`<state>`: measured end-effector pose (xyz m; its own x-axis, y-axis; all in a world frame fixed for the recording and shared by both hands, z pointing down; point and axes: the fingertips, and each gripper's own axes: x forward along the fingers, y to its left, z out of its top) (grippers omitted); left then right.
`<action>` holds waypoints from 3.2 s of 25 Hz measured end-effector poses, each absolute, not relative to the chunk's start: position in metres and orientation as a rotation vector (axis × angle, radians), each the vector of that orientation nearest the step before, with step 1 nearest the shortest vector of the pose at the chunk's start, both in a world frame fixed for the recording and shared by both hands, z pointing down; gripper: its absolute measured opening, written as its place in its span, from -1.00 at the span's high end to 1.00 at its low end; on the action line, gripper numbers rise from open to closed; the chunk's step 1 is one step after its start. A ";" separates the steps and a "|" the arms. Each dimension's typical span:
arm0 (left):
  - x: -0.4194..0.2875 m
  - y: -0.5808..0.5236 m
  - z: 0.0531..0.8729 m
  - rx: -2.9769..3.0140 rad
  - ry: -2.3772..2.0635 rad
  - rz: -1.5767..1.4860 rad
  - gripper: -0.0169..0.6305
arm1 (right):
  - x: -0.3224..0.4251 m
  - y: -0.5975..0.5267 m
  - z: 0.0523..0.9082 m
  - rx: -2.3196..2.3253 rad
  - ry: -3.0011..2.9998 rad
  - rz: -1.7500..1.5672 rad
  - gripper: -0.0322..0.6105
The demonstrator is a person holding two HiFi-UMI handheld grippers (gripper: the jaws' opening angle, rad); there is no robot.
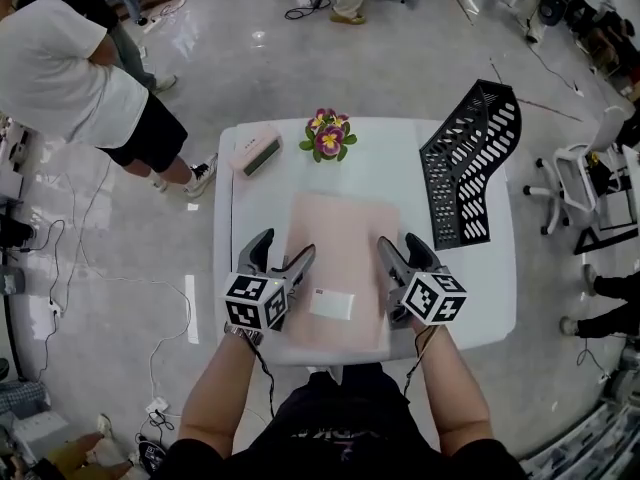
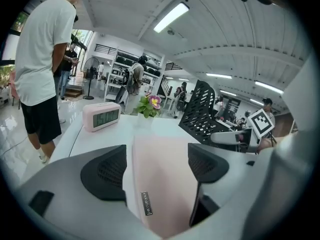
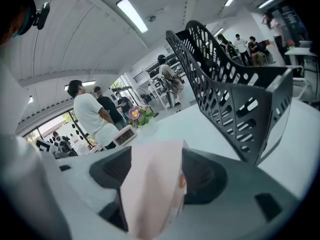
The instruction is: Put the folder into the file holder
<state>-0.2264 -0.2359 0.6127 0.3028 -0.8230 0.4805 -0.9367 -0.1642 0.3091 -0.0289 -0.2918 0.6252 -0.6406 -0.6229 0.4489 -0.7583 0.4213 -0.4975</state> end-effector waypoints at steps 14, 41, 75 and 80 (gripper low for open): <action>-0.230 -0.269 0.655 1.955 -1.493 0.304 -0.20 | -0.036 -0.320 0.671 1.175 -2.368 1.158 -0.03; -0.215 -0.281 0.689 1.872 -1.333 0.392 -0.15 | -0.047 -0.328 0.690 1.141 -2.255 1.138 -0.03; -0.248 -0.226 0.531 2.086 -1.651 0.152 -0.14 | -0.082 -0.276 0.518 1.192 -2.633 0.581 -0.03; -0.249 -0.204 0.504 2.139 -1.679 0.103 -0.14 | -0.084 -0.253 0.489 1.207 -2.683 0.462 -0.03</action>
<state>-0.2494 -0.2045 0.5045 0.2687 -0.9125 0.3085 -0.9432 -0.1844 0.2762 -0.0837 -0.2535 0.4889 -0.6604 -0.6999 0.2721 -0.7506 0.6259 -0.2118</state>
